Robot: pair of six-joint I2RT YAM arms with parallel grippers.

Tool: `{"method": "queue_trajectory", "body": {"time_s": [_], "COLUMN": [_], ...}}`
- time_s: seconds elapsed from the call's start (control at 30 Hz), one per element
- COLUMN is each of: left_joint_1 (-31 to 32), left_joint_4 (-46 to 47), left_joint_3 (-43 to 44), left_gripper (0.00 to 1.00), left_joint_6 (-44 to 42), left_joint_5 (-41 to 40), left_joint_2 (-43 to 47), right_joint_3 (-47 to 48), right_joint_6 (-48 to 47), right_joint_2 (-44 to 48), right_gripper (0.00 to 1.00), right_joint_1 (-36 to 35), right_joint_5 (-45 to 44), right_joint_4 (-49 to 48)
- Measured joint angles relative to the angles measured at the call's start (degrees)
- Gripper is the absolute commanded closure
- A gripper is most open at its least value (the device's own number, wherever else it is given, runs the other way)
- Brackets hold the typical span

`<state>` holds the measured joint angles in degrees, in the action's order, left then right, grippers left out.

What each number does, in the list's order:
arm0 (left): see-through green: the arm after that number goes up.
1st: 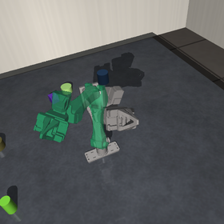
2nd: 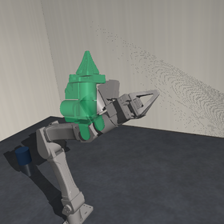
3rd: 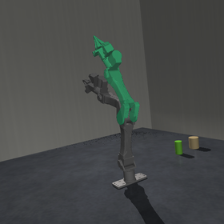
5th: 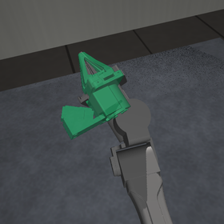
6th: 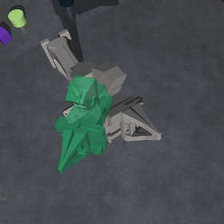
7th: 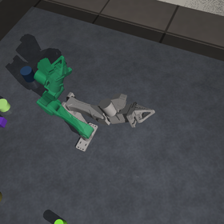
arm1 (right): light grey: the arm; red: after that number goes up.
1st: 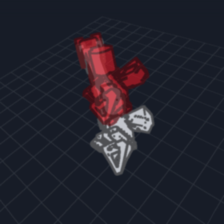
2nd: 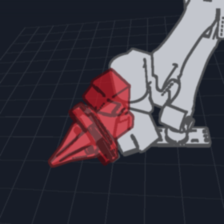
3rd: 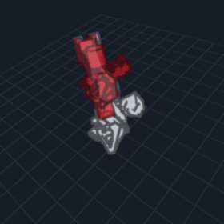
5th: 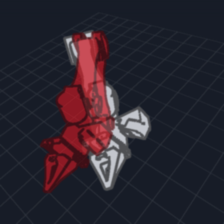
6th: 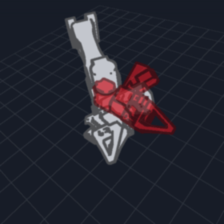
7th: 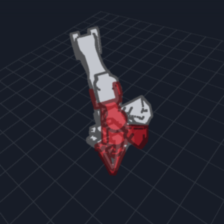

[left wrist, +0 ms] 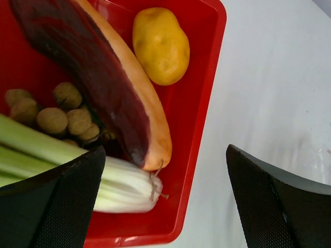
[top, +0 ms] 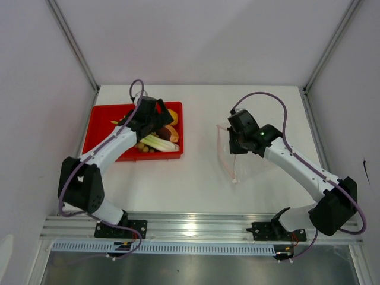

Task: Place the food in the zip-top bag and seal the zipper
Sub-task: Pick up the fake food from the bin.

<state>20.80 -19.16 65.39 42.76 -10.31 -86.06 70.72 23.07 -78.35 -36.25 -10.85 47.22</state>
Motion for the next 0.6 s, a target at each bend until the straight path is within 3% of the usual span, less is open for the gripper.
{"method": "queue_trajectory", "body": {"time_s": [0.3, 0.6], "left_joint_1": [0.0, -0.02], "left_joint_4": [-4.42, -16.33], "left_joint_3": [15.67, 19.61], "left_gripper": [0.01, 0.02], "left_joint_6": [9.11, 18.25], "left_joint_5": [-0.7, -6.19], "left_joint_2": [-17.84, -20.83], "right_joint_3": [-1.07, -1.62], "right_joint_6": [-0.92, -1.31], "right_joint_2": [-0.31, -0.31], "right_gripper": [1.0, 1.0], "right_joint_1": [0.5, 1.49], "right_joint_5": [-0.02, 0.11], "right_joint_4": [-0.04, -0.24]}}
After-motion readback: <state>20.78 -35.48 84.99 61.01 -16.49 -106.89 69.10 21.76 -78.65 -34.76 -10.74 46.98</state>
